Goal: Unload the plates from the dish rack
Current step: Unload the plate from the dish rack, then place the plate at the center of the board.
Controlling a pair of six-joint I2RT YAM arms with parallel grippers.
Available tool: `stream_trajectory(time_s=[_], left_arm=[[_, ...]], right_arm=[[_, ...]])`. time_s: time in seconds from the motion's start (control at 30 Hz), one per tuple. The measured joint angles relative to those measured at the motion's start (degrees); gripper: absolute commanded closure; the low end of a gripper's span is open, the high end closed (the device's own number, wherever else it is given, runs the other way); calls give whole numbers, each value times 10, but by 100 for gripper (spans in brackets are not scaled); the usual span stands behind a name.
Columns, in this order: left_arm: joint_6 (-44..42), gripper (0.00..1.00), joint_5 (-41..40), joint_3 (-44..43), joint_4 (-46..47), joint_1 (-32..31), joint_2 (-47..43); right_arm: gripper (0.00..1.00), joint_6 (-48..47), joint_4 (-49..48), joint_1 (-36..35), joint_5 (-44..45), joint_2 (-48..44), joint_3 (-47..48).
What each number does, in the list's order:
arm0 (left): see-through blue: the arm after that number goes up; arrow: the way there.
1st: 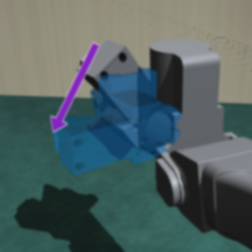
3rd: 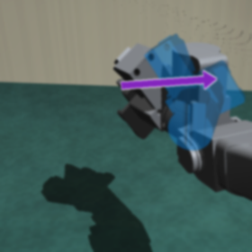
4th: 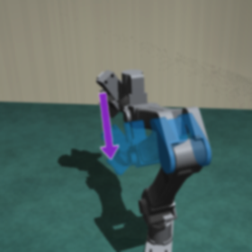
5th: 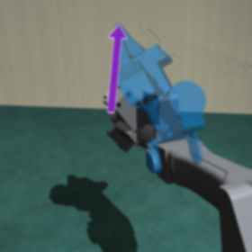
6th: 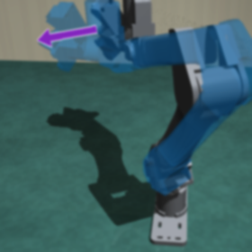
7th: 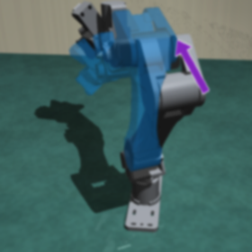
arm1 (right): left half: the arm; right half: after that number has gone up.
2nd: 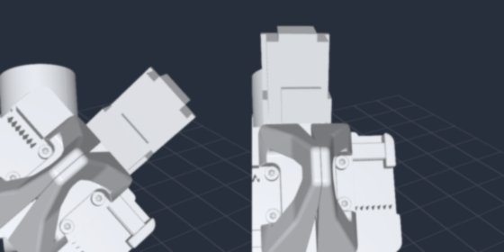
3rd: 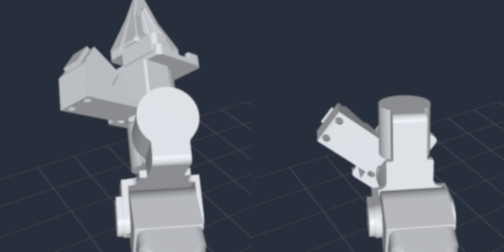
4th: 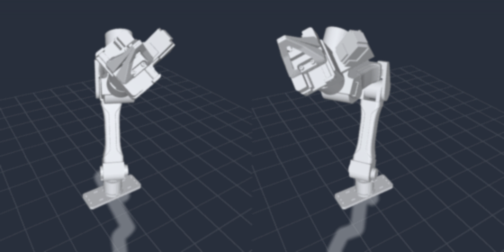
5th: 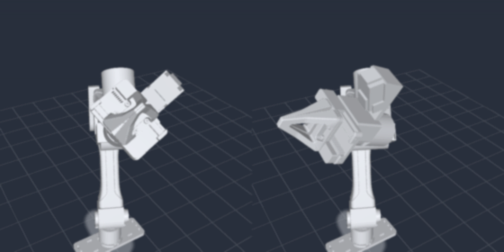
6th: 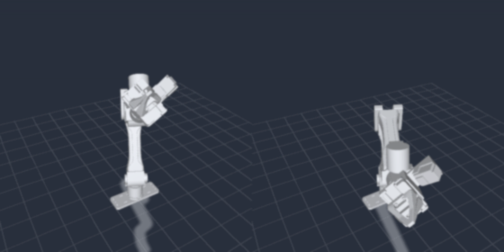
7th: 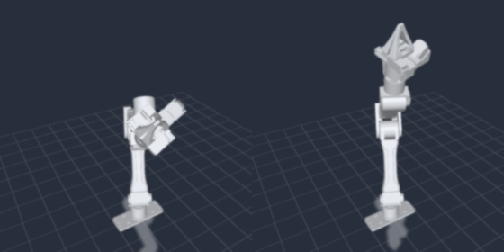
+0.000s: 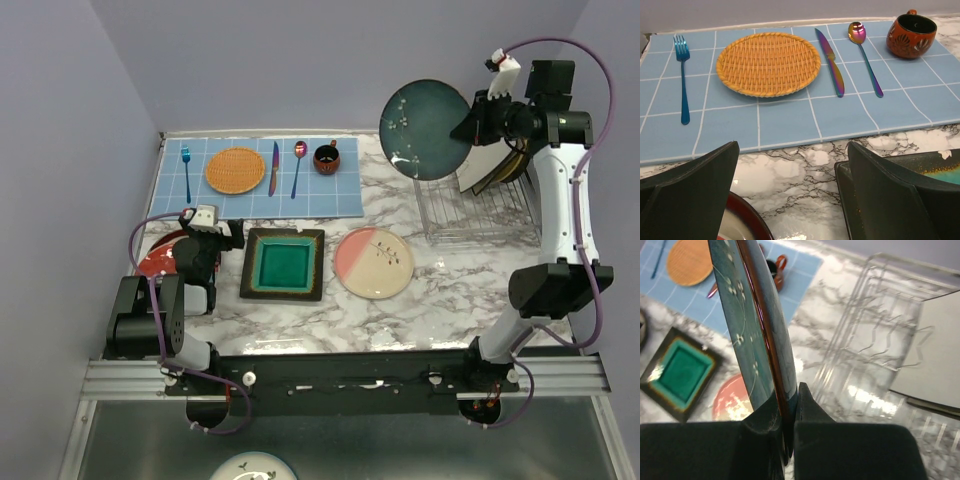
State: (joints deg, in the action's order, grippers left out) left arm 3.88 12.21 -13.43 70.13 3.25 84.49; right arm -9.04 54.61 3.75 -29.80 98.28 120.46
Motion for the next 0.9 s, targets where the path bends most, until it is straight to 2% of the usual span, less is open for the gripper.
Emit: stream_trajectory(time_s=[0.17,0.3,0.57,0.9], left_arm=[[0,1,0,0,0,0,0],[0,1,0,0,0,0,0],[0,1,0,0,0,0,0],[0,1,0,0,0,0,0]], right_arm=[[99,-8,26,-1,-85,14,-43],[99,-19,39,-1,-120,42,-61],[99,-53,57,-22,-131,78,-94],[99,-106,90,-94,-130,99,-103]])
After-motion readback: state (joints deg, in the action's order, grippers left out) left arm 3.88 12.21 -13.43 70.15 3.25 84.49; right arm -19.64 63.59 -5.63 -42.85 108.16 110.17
